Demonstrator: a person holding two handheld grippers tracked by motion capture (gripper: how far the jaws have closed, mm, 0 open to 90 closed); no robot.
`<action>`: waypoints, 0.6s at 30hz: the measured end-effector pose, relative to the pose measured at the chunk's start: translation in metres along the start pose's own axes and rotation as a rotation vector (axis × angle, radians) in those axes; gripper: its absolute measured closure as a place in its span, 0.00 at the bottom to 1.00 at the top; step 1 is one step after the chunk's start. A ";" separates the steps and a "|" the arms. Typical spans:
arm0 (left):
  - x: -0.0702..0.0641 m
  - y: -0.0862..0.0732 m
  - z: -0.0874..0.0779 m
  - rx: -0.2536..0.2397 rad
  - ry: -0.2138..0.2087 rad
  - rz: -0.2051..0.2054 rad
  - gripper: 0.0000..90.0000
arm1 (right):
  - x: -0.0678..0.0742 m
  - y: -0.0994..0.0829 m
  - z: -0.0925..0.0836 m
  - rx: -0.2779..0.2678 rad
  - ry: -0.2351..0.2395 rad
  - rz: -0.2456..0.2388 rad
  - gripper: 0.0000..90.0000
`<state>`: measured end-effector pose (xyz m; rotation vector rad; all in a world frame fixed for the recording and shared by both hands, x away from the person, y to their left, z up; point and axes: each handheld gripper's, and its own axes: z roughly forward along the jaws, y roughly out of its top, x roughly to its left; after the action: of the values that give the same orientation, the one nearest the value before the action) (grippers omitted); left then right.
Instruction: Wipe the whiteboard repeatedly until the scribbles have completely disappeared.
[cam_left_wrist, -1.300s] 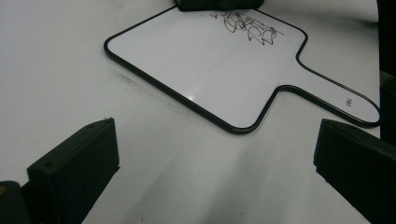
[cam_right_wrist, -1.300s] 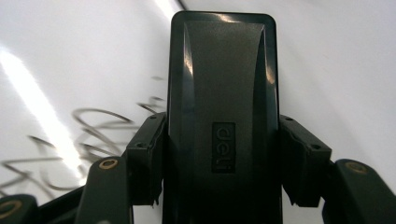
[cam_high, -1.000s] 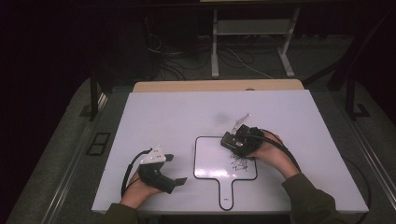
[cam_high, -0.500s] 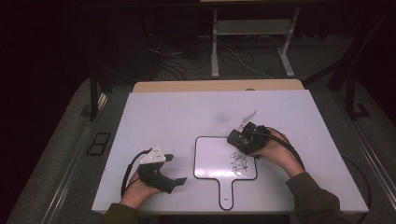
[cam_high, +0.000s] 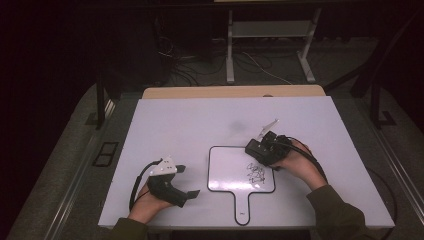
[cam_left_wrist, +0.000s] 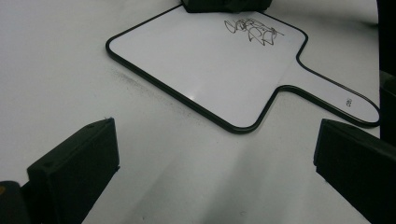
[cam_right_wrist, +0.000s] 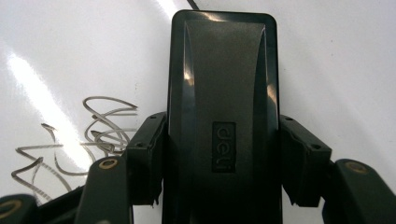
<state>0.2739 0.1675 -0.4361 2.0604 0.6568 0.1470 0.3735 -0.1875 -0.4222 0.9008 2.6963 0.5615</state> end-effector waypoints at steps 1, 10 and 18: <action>0.000 0.000 0.000 0.000 0.000 0.000 0.00 | 0.004 0.000 -0.001 0.008 0.003 -0.016 0.43; 0.000 0.000 -0.001 -0.002 0.000 0.001 0.00 | 0.020 -0.004 -0.006 0.007 0.047 -0.058 0.43; 0.000 0.000 0.000 0.003 0.000 0.001 0.00 | 0.002 -0.001 -0.001 0.007 0.009 -0.001 0.43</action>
<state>0.2740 0.1675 -0.4362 2.0641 0.6564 0.1467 0.3714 -0.1876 -0.4218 0.9006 2.7084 0.5579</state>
